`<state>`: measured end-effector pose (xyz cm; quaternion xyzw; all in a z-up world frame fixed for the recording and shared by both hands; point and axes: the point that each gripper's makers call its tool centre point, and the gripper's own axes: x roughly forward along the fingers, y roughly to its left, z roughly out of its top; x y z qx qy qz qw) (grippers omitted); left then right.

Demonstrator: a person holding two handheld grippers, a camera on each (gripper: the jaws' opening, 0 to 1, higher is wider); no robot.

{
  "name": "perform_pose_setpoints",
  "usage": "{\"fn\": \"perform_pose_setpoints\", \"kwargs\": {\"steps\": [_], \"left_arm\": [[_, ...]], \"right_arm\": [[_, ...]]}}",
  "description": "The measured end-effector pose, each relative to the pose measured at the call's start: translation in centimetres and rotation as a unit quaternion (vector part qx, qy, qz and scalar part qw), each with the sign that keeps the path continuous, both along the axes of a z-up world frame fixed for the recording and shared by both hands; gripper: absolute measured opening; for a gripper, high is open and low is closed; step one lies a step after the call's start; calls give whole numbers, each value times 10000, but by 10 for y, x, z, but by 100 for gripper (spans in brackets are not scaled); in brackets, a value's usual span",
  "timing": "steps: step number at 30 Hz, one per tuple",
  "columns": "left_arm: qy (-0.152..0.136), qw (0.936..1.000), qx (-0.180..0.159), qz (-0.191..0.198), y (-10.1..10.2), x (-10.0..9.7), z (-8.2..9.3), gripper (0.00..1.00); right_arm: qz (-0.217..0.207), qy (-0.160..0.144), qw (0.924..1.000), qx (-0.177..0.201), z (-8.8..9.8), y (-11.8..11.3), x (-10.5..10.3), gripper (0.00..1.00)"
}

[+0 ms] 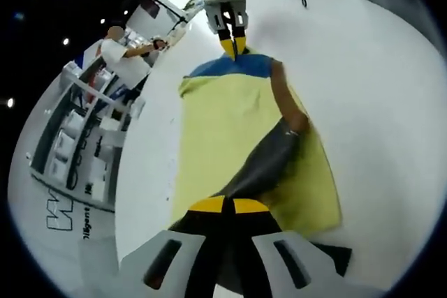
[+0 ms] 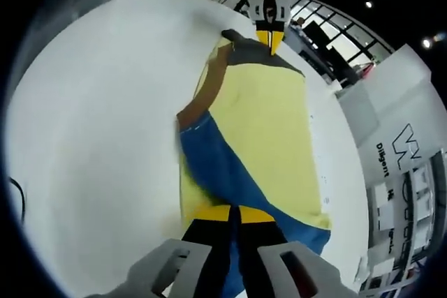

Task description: Fold the garment on the visible template until the final outline fits inside the template.

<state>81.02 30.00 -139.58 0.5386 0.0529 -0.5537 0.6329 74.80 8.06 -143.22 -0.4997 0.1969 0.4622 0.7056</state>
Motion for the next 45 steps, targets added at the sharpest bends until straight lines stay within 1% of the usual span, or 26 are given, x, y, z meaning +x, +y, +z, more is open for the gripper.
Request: {"fn": "perform_pose_setpoints", "kwargs": {"steps": [2, 4, 5, 7, 8, 11, 19, 21, 23, 26, 29, 32, 34, 37, 38, 39, 40, 43, 45], "left_arm": [[15, 10000, -19, 21, 0, -1, 3, 6], [60, 10000, -37, 50, 1, -2, 4, 6], [72, 9999, -41, 60, 2, -2, 5, 6], [98, 9999, -58, 81, 3, -3, 6, 6], [113, 9999, -67, 95, 3, -4, 7, 6], [185, 9997, -108, 142, 5, -7, 9, 6], [568, 9976, -280, 268, 12, -23, 15, 6], [839, 9952, -383, 341, 12, -31, 17, 6], [935, 9944, -362, 329, 14, -38, 18, 6], [1080, 9928, -397, 341, 16, -49, 20, 6], [1226, 9909, -413, 366, 18, -63, 19, 6], [1392, 9888, -385, 372, 20, -79, 15, 6], [1541, 9867, -374, 351, 21, -93, 13, 6], [1703, 9843, -352, 318, 25, -111, 10, 6], [1771, 9831, -351, 321, 26, -119, 9, 6], [1818, 9822, -361, 318, 27, -123, 9, 6], [1865, 9812, -373, 321, 27, -128, 9, 6], [2032, 9774, -436, 389, 31, -144, 9, 6], [2105, 9757, -450, 409, 32, -154, 9, 6]], "right_arm": [[-48, 2, 10000, 48, 3, -1, 2, 0], [-171, 18, 9997, 197, 9, 0, 5, 0], [-271, 32, 9990, 343, 14, 0, 6, 0], [-322, 18, 9986, 417, 20, 0, 9, 0], [-413, 49, 9976, 551, 24, 0, 11, 0], [-513, 77, 9963, 685, 33, -3, 12, 0], [-718, 277, 9913, 1068, 51, -8, 9, 0], [-770, 368, 9893, 1187, 57, -8, 6, 0], [-753, 407, 9887, 1229, 61, -8, 2, 0], [-699, 467, 9883, 1275, 67, -6, -10, 0], [-657, 542, 9878, 1305, 69, -4, -22, 0], [-557, 643, 9882, 1274, 67, -1, -38, 0], [-475, 765, 9879, 1261, 65, 2, -54, 0], [-360, 882, 9880, 1219, 64, 6, -74, 0], [-338, 895, 9881, 1208, 64, 6, -77, 0], [-288, 937, 9880, 1191, 63, 7, -86, 0], [-288, 956, 9878, 1195, 63, 7, -87, 0], [-241, 1069, 9867, 1204, 63, 11, -104, 0], [-236, 1118, 9859, 1222, 63, 12, -111, 0]]}}
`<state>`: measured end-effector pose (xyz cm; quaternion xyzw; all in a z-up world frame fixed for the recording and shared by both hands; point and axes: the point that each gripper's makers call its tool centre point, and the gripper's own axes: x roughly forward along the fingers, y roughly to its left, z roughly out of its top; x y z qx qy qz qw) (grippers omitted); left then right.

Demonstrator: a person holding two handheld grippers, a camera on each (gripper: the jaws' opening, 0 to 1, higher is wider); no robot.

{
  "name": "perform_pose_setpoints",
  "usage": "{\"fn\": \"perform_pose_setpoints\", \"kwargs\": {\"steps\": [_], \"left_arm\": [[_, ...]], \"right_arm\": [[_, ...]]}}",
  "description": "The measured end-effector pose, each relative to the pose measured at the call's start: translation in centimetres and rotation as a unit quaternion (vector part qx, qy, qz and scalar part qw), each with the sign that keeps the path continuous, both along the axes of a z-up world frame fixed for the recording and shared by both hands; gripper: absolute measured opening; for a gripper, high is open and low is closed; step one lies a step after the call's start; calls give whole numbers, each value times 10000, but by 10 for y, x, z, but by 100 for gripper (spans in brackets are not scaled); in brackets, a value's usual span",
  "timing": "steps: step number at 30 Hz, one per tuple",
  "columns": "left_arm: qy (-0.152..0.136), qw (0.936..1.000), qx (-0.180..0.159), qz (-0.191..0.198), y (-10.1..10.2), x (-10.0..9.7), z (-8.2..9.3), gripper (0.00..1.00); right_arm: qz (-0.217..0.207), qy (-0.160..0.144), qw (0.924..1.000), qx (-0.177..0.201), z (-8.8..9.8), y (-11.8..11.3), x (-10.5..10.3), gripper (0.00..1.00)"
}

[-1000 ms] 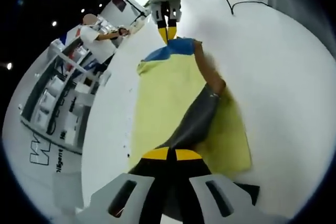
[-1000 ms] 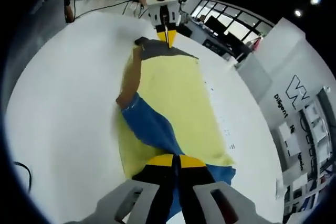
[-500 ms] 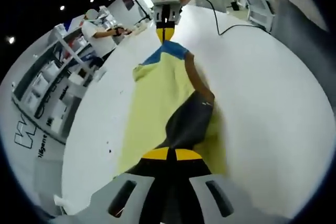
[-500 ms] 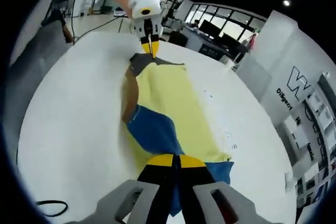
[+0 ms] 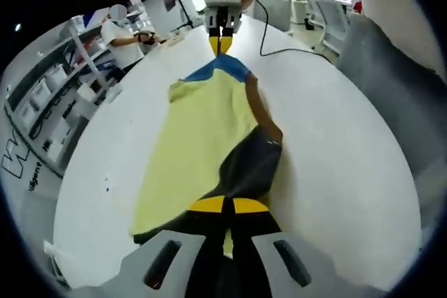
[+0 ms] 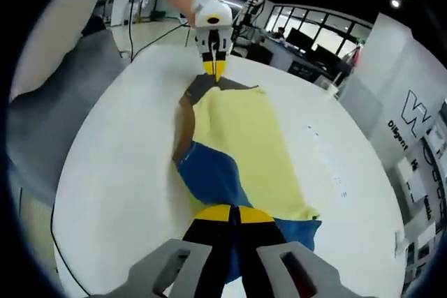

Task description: Fold the garment on the visible template until the final outline fits inside the template.

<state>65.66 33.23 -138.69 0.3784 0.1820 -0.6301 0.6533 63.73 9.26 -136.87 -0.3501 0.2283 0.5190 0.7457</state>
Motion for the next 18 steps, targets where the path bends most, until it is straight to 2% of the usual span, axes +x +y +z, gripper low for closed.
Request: {"fn": "perform_pose_setpoints", "kwargs": {"steps": [11, 18], "left_arm": [[324, 9995, -18, 23, 10, -46, -1, 6], [521, 9986, -49, 11, 16, -70, 5, 6]], "right_arm": [[88, 238, 9996, 76, -1, 9, -42, 0], [175, 373, 9991, 110, 2, 15, -67, 0]]}}
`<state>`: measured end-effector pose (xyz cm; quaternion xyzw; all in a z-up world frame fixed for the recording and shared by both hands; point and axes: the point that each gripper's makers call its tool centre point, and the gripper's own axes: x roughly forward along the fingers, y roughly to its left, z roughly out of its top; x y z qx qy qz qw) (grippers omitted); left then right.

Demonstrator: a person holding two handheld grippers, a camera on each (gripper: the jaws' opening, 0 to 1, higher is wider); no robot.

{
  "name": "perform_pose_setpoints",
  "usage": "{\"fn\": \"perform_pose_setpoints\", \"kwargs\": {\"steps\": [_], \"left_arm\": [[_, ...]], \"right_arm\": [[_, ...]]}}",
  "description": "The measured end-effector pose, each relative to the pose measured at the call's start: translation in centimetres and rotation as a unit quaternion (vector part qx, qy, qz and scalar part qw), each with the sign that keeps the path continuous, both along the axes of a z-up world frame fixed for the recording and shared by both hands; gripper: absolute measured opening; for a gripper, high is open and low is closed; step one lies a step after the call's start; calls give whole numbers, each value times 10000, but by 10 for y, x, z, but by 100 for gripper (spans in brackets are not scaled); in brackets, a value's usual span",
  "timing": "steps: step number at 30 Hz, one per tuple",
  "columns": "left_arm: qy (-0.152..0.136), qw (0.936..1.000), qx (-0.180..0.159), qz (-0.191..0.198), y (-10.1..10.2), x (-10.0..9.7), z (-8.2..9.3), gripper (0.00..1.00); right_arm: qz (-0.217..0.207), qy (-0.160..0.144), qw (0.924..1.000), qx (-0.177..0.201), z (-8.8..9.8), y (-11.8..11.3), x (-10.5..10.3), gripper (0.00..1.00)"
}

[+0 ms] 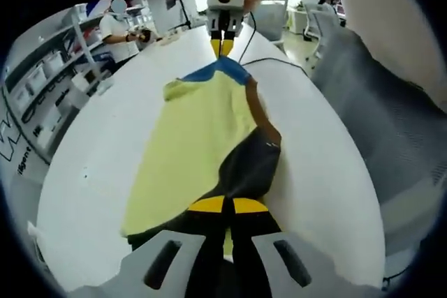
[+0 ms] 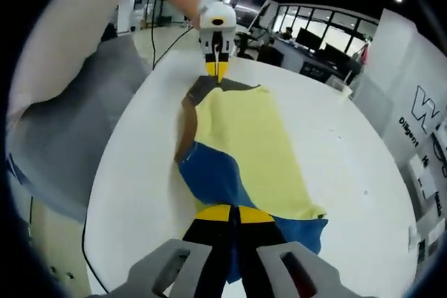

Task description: Fold the garment on the visible template until the final outline fits inside the template.

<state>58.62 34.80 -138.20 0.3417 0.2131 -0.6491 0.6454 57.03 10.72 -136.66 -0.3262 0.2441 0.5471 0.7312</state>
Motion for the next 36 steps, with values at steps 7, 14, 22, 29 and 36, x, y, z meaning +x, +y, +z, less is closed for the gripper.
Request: {"fn": "perform_pose_setpoints", "kwargs": {"steps": [7, 14, 22, 29, 36], "left_arm": [[249, 9996, -145, -4, 2, -7, 17, 6], [131, 9988, -416, 234, -4, 27, 41, 6], [-31, 9976, -562, 392, -9, 68, 55, 6], [-114, 9971, -576, 489, -11, 99, 54, 6], [-139, 9958, -624, 660, -14, 132, 55, 6]], "right_arm": [[108, -38, 9999, 7, 12, 1, -5, 0], [-50, -273, 9996, 71, 31, -3, 26, 0], [-209, -422, 9988, 131, 37, -7, 65, 0], [-318, -466, 9983, 130, 32, -10, 93, 0], [-580, -456, 9969, 258, 30, -14, 125, 0]]}}
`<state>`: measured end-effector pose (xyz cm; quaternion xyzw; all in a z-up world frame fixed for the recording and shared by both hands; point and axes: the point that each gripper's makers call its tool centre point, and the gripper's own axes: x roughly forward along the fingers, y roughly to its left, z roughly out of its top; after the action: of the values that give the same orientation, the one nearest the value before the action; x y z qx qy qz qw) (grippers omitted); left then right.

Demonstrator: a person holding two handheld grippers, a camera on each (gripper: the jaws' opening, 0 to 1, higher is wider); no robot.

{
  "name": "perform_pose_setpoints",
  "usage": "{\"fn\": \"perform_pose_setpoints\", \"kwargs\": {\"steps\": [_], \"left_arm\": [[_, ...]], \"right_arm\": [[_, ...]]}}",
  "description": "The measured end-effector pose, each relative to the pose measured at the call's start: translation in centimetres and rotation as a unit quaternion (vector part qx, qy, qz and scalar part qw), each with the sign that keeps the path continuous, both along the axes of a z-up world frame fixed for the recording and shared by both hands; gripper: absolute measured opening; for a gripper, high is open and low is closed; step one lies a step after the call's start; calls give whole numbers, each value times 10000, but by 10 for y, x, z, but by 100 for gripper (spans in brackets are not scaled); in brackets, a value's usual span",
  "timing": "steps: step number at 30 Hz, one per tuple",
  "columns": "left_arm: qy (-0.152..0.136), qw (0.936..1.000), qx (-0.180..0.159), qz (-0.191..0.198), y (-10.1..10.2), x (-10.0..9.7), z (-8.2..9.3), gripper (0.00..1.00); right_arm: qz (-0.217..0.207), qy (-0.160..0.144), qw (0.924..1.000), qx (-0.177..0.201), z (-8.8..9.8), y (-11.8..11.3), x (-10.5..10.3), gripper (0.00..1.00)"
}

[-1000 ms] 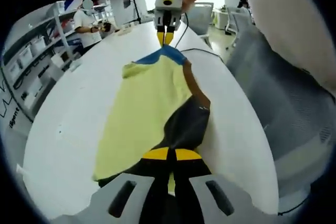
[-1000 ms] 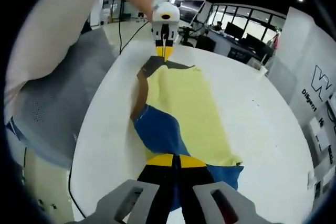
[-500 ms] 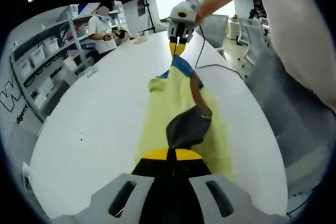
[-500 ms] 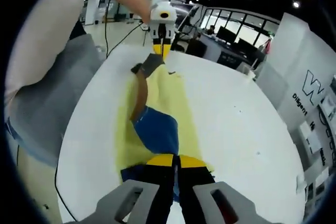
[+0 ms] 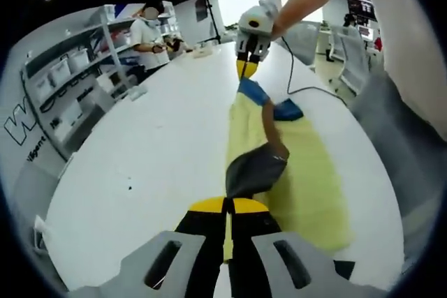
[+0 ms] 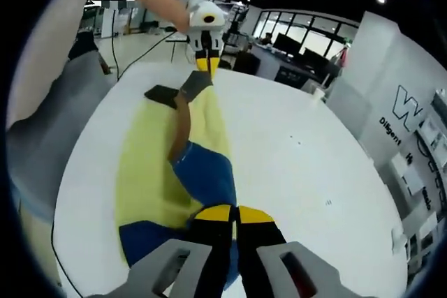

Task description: Fold the garment on the visible template until the final outline fits inside the template.

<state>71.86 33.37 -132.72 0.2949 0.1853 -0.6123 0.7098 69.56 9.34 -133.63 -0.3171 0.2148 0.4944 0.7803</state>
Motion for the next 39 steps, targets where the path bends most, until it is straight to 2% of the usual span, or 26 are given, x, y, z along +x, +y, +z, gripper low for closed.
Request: {"fn": "perform_pose_setpoints", "kwargs": {"steps": [11, 18, 25, 30, 39], "left_arm": [[-31, 9996, -1, 289, -6, 52, -5, 6], [149, 9972, -108, 724, -7, 84, -15, 6], [138, 9949, -54, 999, -12, 112, -25, 6], [273, 9895, -69, 1414, -8, 135, -37, 6], [506, 9803, -93, 1906, -16, 153, -51, 6]], "right_arm": [[-290, -61, 9996, 23, -8, -4, 51, 0], [-521, -12, 9986, 58, -18, -6, 81, 0], [-695, -40, 9976, 21, -27, -6, 109, 0], [-953, -11, 9954, 1, -35, -9, 131, 0], [-1418, 103, 9898, 17, -50, -15, 159, 0]]}}
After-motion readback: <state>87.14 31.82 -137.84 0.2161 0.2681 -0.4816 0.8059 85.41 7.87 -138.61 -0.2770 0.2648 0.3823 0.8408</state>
